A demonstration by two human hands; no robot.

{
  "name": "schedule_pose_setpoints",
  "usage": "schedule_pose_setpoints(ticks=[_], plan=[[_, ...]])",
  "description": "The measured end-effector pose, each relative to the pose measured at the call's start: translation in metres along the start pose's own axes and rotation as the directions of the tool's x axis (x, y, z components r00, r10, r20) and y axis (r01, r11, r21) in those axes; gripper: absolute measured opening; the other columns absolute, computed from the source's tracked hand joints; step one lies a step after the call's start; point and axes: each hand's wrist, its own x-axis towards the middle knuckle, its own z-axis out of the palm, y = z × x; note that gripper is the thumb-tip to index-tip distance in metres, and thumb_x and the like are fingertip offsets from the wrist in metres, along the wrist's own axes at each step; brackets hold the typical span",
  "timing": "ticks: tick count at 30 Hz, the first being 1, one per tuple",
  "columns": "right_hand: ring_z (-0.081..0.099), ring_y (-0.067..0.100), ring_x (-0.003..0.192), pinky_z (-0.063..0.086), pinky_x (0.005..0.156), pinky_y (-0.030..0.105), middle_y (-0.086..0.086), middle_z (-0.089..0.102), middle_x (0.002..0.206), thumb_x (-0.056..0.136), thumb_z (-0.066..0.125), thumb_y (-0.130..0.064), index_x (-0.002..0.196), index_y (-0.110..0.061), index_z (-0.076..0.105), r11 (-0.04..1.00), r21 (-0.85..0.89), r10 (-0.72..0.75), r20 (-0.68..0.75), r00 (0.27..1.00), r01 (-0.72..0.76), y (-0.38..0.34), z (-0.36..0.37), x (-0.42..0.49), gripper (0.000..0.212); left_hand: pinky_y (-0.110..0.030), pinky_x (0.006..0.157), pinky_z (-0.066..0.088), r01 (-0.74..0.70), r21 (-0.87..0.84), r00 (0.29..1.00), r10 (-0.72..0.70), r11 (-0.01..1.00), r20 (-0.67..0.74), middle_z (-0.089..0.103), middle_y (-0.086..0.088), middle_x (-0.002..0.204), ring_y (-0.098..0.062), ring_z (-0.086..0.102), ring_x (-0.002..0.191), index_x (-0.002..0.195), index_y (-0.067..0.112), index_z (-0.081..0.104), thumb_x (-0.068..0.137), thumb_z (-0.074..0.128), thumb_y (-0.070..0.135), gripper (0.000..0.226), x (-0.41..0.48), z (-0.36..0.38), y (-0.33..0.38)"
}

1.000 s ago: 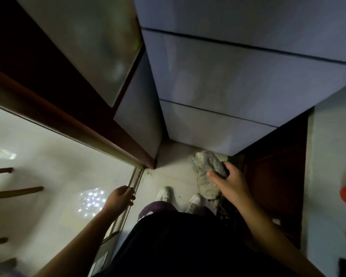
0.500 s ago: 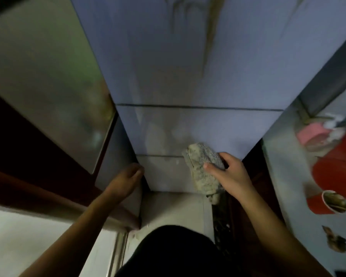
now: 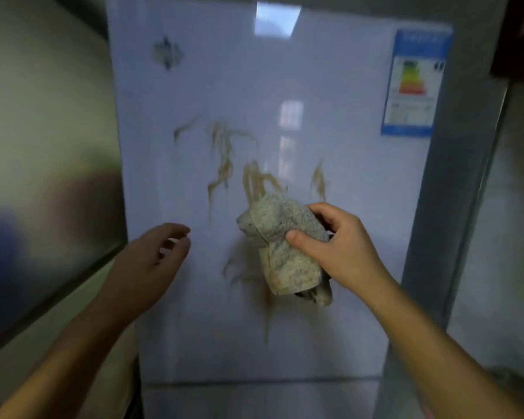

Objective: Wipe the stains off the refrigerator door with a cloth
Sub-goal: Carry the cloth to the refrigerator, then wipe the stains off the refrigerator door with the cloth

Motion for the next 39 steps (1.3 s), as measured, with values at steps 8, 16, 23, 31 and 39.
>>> schedule_pose_setpoints(ticks=[8, 16, 23, 31, 39], plan=[[0.068, 0.0, 0.087, 0.059, 0.079, 0.032, -0.015, 0.074, 0.093, 0.08, 0.083, -0.035, 0.105, -0.031, 0.072, 0.939, -0.163, -0.324, -0.122, 0.938, 0.303, -0.085, -0.022, 0.121, 0.028, -0.034, 0.079, 0.048, -0.176, 0.038, 0.941, 0.179, 0.984, -0.287, 0.065, 0.011, 0.108, -0.012, 0.063, 0.092, 0.116, 0.027, 0.067, 0.09, 0.048, 0.05, 0.04, 0.104, -0.08, 0.046], [0.054, 0.018, 0.114, 0.047, 0.091, 0.033, -0.005, 0.06, 0.122, 0.089, 0.071, -0.036, 0.134, -0.03, 0.059, 0.613, -0.6, -0.653, -0.019, 0.757, 0.514, -0.14, -0.001, 0.207, 0.047, -0.047, 0.1, 0.049, -0.115, 0.248, 0.831, 0.23, 0.962, -0.506, 0.065, -0.011, 0.133, -0.033, 0.06, 0.121, 0.127, 0.01, 0.066, 0.093, 0.038, 0.052, 0.061, 0.147, -0.095, 0.013], [0.051, 0.027, 0.118, 0.048, 0.099, 0.041, 0.007, 0.057, 0.129, 0.086, 0.073, -0.028, 0.136, -0.018, 0.061, 0.5, -0.644, -0.741, 0.027, 0.671, 0.578, -0.114, 0.058, 0.229, 0.053, -0.044, 0.112, 0.041, -0.164, 0.369, 0.846, 0.323, 0.915, -0.424, 0.05, -0.014, 0.151, -0.034, 0.048, 0.136, 0.136, 0.01, 0.061, 0.096, 0.045, 0.046, 0.056, 0.14, -0.057, -0.024], [0.053, 0.029, 0.119, 0.036, 0.096, 0.04, 0.012, 0.062, 0.129, 0.083, 0.072, -0.037, 0.128, -0.012, 0.067, 0.258, -0.758, -0.878, 0.074, 0.473, 0.599, -0.077, 0.094, 0.215, 0.052, -0.043, 0.111, 0.042, -0.21, 0.394, 0.811, 0.384, 0.895, -0.441, 0.05, -0.015, 0.152, -0.03, 0.045, 0.138, 0.136, 0.007, 0.061, 0.097, 0.048, 0.039, 0.052, 0.138, -0.051, -0.035], [0.055, 0.033, 0.121, 0.037, 0.095, 0.041, 0.013, 0.062, 0.132, 0.09, 0.06, -0.013, 0.132, -0.02, 0.066, 0.2, -0.725, -0.893, 0.143, 0.428, 0.659, -0.08, 0.1, 0.215, 0.043, -0.041, 0.112, 0.042, -0.216, 0.412, 0.786, 0.408, 0.885, -0.464, 0.049, -0.015, 0.152, -0.03, 0.044, 0.138, 0.136, 0.006, 0.061, 0.097, 0.048, 0.038, 0.052, 0.138, -0.049, -0.036]])
